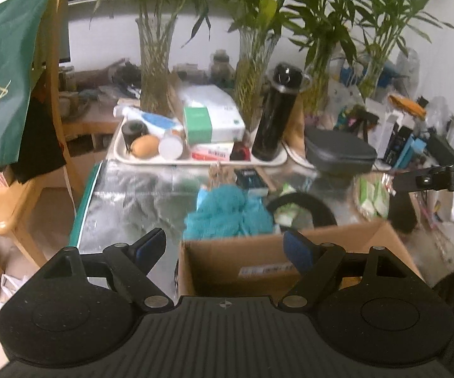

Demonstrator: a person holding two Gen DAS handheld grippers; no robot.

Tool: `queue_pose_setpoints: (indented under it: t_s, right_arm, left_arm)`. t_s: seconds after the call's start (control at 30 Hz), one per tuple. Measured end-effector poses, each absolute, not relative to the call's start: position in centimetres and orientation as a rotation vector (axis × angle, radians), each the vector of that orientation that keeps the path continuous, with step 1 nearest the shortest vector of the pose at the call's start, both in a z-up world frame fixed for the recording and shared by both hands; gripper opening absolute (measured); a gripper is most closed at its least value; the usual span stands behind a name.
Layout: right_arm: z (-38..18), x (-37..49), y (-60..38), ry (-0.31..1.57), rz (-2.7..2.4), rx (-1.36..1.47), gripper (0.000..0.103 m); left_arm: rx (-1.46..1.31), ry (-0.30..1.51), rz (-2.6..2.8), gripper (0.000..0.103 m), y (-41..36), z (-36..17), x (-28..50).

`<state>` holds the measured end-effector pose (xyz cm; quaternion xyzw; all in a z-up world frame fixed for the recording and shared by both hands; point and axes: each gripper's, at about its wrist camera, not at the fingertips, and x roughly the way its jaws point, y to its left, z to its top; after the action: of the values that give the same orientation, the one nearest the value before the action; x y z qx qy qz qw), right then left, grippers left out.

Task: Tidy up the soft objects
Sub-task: 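Move the right tool toward the black curved headband on the table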

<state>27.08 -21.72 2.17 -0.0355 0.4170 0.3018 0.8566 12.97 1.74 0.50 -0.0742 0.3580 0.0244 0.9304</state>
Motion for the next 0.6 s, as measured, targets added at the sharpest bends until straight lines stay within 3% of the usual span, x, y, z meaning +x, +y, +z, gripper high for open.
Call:
queue_pose_setpoints:
  t_s: [0.6]
  right_arm:
    - [-1.2, 32.5, -18.1, 0.888, 0.786, -0.278, 0.097]
  left_arm:
    - [-0.107, 0.689, 0.043, 0.082, 3.5, 1.5, 14.0]
